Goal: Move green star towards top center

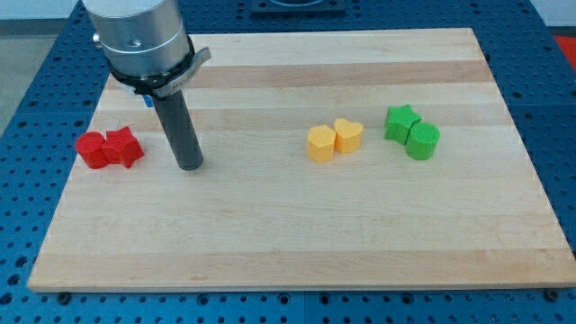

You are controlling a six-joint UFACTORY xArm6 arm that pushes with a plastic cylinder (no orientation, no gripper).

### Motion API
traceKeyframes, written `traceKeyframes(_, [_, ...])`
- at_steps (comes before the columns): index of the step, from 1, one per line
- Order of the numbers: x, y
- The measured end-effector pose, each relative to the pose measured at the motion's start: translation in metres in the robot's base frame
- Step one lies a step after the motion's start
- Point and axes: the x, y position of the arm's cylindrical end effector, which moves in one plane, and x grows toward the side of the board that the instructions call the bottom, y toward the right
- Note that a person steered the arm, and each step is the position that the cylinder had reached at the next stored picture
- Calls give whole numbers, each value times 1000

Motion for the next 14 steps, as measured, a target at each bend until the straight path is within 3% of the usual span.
traceKeyframes(1, [8,69])
traceKeyframes(3, [22,92])
traceKeyframes(4, [37,164])
traceKeyframes(5, [40,179])
traceKeyframes(6, [43,268])
traceKeyframes(8, [38,319])
traceKeyframes(14, [23,311])
